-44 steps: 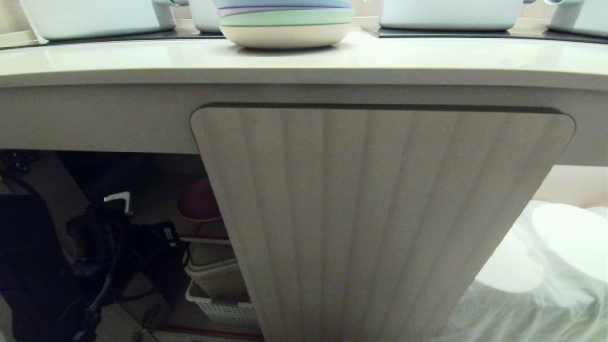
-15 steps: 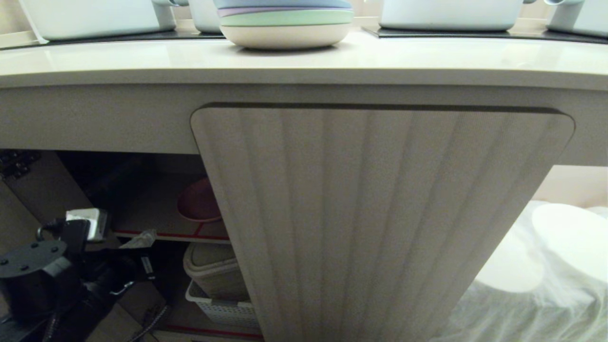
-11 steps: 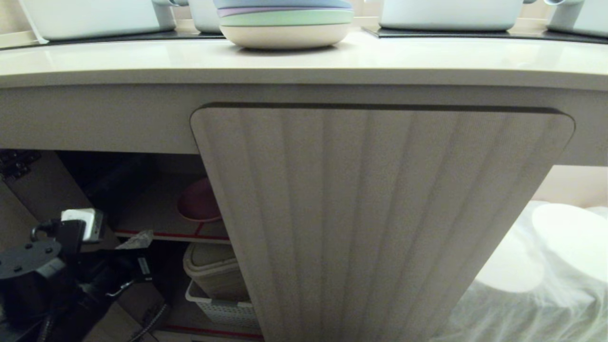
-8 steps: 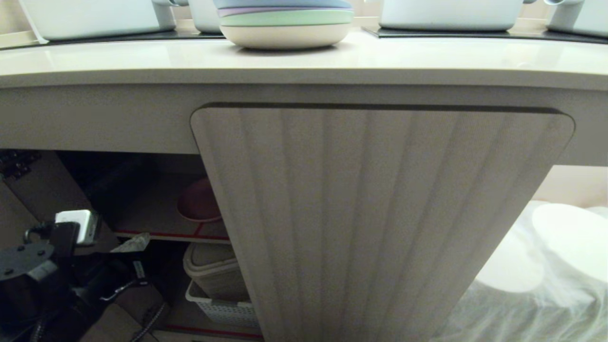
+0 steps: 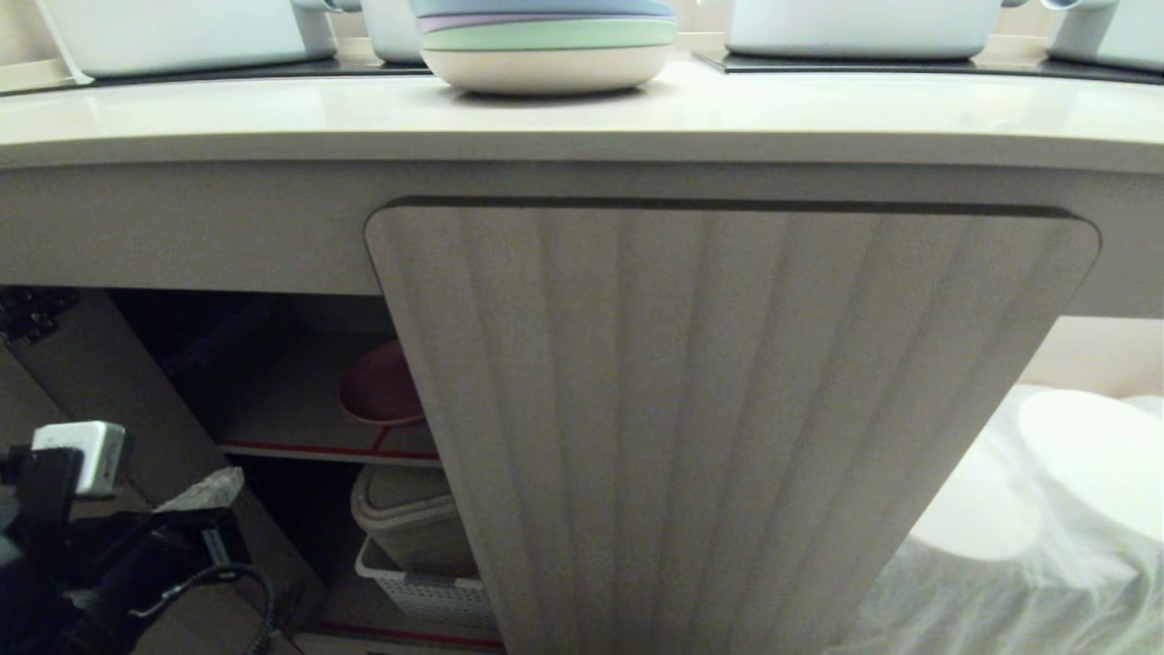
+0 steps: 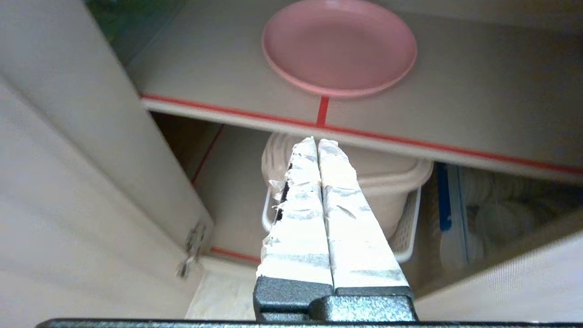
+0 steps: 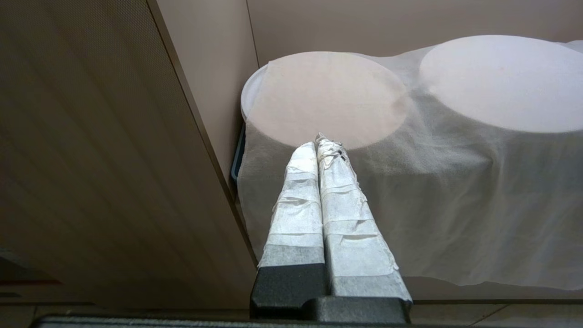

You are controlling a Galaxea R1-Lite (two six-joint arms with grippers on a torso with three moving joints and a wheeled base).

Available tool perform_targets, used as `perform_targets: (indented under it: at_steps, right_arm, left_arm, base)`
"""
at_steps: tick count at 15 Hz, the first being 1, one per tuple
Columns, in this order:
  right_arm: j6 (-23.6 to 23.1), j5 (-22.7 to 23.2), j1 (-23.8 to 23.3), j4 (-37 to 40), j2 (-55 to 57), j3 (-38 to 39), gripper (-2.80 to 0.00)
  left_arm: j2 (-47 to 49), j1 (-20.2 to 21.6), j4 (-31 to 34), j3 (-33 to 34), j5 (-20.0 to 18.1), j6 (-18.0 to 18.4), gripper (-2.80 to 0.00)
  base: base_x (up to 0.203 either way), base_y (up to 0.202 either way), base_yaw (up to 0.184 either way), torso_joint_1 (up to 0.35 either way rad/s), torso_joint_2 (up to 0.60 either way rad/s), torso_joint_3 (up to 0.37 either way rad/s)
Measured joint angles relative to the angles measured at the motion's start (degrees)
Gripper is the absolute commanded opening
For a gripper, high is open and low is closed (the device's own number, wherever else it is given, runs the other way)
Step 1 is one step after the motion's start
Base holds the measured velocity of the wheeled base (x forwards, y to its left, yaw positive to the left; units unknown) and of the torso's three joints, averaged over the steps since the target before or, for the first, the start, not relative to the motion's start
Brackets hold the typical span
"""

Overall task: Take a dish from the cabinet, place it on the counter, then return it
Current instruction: Close the cabinet door

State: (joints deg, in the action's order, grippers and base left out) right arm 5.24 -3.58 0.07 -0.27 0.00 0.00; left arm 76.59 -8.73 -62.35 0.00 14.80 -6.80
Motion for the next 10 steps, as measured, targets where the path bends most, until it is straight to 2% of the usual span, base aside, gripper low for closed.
perform_targets:
  at_steps: [3,7,10]
  right_arm:
    - [0.01,0.01,0.00,0.00,0.00,0.00,-2.80]
    - [0.00,0.00,0.00,0.02,0.00,0.00,-2.80]
    - [0.01,0.01,0.00,-0.01,0.00,0.00,-2.80]
  left_arm:
    - [-7.41,2.18,7.55,0.00,-1.80,0.08,-2.80]
    - [-17.95,7.65,19.55,0.00,-7.83,1.68,-2.80]
    - [-24.49,9.64,26.21,0.00,-9.03,2.49,-2.80]
  base:
    - [0.000,0.000,0.000,0.000,0.00,0.000]
    - [0.000,0.000,0.000,0.000,0.00,0.000]
    - [0.000,0.000,0.000,0.000,0.00,0.000]
